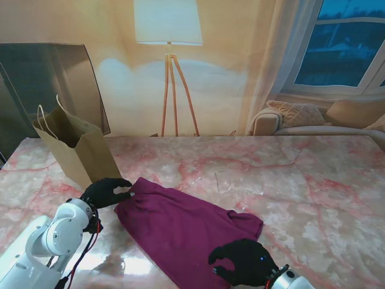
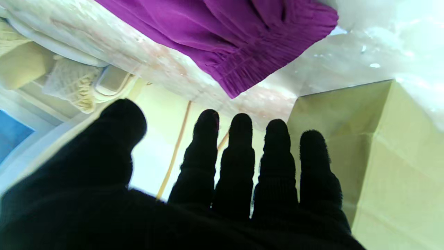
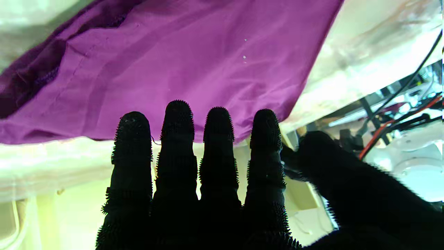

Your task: Fold the socks and the shorts into the kraft paper bag

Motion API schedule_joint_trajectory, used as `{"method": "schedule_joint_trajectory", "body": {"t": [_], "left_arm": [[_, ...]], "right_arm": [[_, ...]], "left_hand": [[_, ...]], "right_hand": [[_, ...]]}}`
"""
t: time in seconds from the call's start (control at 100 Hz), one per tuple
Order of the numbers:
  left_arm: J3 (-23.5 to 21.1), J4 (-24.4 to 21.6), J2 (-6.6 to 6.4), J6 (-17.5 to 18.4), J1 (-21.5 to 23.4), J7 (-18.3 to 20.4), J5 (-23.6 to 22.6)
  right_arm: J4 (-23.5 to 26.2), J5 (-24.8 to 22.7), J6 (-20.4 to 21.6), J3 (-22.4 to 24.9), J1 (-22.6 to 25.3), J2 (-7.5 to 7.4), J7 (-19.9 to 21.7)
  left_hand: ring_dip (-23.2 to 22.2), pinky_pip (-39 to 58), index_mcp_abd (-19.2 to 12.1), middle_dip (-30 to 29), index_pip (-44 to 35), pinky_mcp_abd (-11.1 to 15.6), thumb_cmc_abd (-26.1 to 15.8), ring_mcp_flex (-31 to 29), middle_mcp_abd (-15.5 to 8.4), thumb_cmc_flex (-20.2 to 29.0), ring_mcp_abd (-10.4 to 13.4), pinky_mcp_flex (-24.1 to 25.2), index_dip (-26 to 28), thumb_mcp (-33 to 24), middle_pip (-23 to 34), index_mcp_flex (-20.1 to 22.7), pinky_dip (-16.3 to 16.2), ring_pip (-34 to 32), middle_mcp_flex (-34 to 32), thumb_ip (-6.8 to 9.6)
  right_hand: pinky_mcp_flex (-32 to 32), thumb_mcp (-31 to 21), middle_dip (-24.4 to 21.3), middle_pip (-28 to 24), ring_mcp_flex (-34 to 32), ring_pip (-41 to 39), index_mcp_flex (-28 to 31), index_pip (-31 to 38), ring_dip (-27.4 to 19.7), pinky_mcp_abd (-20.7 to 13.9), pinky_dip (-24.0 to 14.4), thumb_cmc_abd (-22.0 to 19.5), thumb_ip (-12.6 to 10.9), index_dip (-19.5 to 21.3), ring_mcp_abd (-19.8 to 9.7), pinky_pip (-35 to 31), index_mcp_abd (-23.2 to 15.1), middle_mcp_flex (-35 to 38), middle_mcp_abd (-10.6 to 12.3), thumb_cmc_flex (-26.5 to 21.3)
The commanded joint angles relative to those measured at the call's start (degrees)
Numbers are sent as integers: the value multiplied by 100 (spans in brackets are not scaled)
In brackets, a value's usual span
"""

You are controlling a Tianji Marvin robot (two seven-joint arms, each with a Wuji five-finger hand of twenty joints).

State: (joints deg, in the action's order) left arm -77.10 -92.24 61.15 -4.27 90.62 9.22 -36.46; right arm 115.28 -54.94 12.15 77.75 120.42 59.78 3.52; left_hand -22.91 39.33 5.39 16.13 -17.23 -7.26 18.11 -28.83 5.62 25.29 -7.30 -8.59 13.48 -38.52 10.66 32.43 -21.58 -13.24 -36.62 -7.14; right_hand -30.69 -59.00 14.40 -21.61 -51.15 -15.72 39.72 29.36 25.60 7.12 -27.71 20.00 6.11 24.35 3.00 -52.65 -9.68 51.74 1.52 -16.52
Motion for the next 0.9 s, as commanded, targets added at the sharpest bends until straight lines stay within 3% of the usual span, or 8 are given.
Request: {"method": "schedule_joint_trajectory", "body": {"t": [0.0, 0.12, 0.26, 0.36, 0.5, 0.73, 0.89], "left_arm": [[190, 55, 65, -272, -72, -201, -235], [557, 149, 84, -879, -245, -338, -530], [927, 256, 81, -1290, -423, -267, -565], [1169, 323, 61, -1639, -580, -67, -539], [1435, 524, 98, -1853, -774, -131, -353], [1739, 827, 152, -2134, -1031, -282, -275], [1858, 1012, 224, -2216, -1131, -548, -198]], "right_arm": [[-233, -35, -72, -69, -136, 46, 31], [-563, 92, -232, -201, -388, 52, -9], [-859, 53, -386, -265, -587, 51, -58], [-1074, 144, -450, -302, -726, 56, -70], [-1269, 146, -596, -326, -873, 46, 0], [-1393, 94, -803, -289, -969, 7, 315], [-1424, 86, -842, -242, -962, -11, 457]], "left_hand": [[30, 124, 131, -40, 92, 54, -302, -45, 310, 146, -189, -73, -13, 12, -79, 105, -2, 9, 63, 298], [25, 288, 376, -46, 201, 21, -238, -130, 521, 550, -306, -239, -62, -171, -34, 40, -41, -96, 88, 225], [102, 280, 679, -144, 401, -46, -59, -57, 767, 694, -453, -339, -192, -381, 102, -210, 4, -225, 306, 163], [168, 154, 925, -236, 558, -65, -163, 182, 936, 692, -558, -236, -274, -266, 89, -485, 72, -213, 597, 146], [206, 110, 1173, -313, 761, -143, -163, 372, 1119, 771, -684, -136, -372, -188, 129, -727, 89, -276, 877, 161], [251, -50, 1417, -406, 1106, -184, -184, 755, 1328, 801, -768, 116, -506, -200, 67, -1297, 152, -253, 1572, 135], [194, 109, 1475, -413, 1311, -258, -147, 578, 1314, 815, -745, 40, -549, -213, 124, -1702, 75, -370, 1795, 128]], "right_hand": [[-25, -548, -137, 102, 132, 178, -52, 167, -244, -205, 263, 85, -114, -174, -92, 82, 96, 0, -83, -379], [112, -827, -192, 221, 296, 307, -36, 351, -452, -293, 439, 168, 3, -323, -194, 235, 85, -51, -71, -802], [260, -798, -260, 387, 513, 387, -81, 370, -568, -338, 528, 146, 1, -351, -225, 365, 50, -232, -64, -631], [349, -772, -295, 476, 651, 434, -112, 353, -622, -348, 564, 117, -26, -362, -239, 432, 91, -347, -84, -583], [434, -663, -365, 643, 806, 463, -174, 134, -757, -374, 601, -71, -293, -317, -318, 490, 204, -455, -56, -388], [467, -558, -374, 667, 836, 436, -228, 32, -764, -374, 578, -134, -338, -247, -317, 466, 269, -470, -62, -254], [433, -487, -357, 638, 802, 397, -227, -10, -738, -366, 528, -153, -358, -212, -292, 395, 279, -468, -58, -195]]}}
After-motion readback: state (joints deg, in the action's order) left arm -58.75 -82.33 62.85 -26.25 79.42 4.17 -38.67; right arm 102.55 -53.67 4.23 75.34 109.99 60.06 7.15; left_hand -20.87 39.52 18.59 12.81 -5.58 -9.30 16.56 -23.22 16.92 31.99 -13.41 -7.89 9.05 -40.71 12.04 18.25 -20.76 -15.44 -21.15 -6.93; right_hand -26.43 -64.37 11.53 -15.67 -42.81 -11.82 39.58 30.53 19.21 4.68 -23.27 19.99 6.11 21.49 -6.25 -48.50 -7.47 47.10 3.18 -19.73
